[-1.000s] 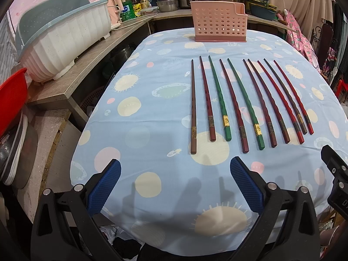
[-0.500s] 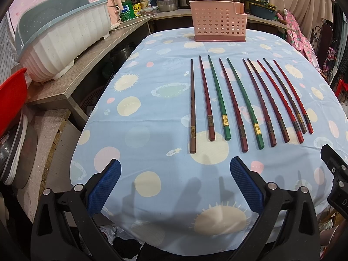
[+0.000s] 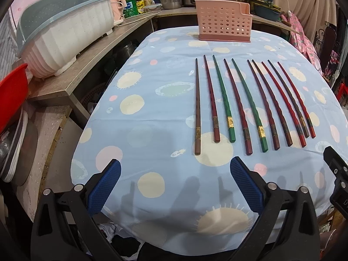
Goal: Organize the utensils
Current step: 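Grasp a dark brown chopstick with the left tool while the right tool grasps a red chopstick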
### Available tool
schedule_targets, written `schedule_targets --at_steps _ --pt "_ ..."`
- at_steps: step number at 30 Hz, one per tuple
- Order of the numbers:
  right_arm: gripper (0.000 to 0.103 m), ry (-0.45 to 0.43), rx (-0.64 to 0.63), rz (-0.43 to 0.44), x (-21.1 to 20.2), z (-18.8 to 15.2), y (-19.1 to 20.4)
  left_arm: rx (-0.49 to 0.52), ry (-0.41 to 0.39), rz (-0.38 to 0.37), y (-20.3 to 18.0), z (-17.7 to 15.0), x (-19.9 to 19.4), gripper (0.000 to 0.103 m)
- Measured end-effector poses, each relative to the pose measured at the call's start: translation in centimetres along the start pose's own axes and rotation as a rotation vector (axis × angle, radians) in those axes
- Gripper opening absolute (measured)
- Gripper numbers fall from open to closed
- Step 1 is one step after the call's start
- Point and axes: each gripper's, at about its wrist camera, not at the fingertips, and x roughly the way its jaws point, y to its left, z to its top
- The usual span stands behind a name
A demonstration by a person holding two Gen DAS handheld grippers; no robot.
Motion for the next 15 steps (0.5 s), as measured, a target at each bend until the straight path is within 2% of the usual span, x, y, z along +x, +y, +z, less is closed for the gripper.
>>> schedule_targets --at_steps 10,15 --pt "0.096 0.023 0.047 -0.018 2.2 0.6 -2.1 -0.073 0.051 -0.005 2.5 1.0 3.3 0.096" --pt "0.096 0.018 0.055 -0.033 3.6 1.7 -2.7 -0.106 0.087 -0.035 3.0 1.5 5.3 0.096"
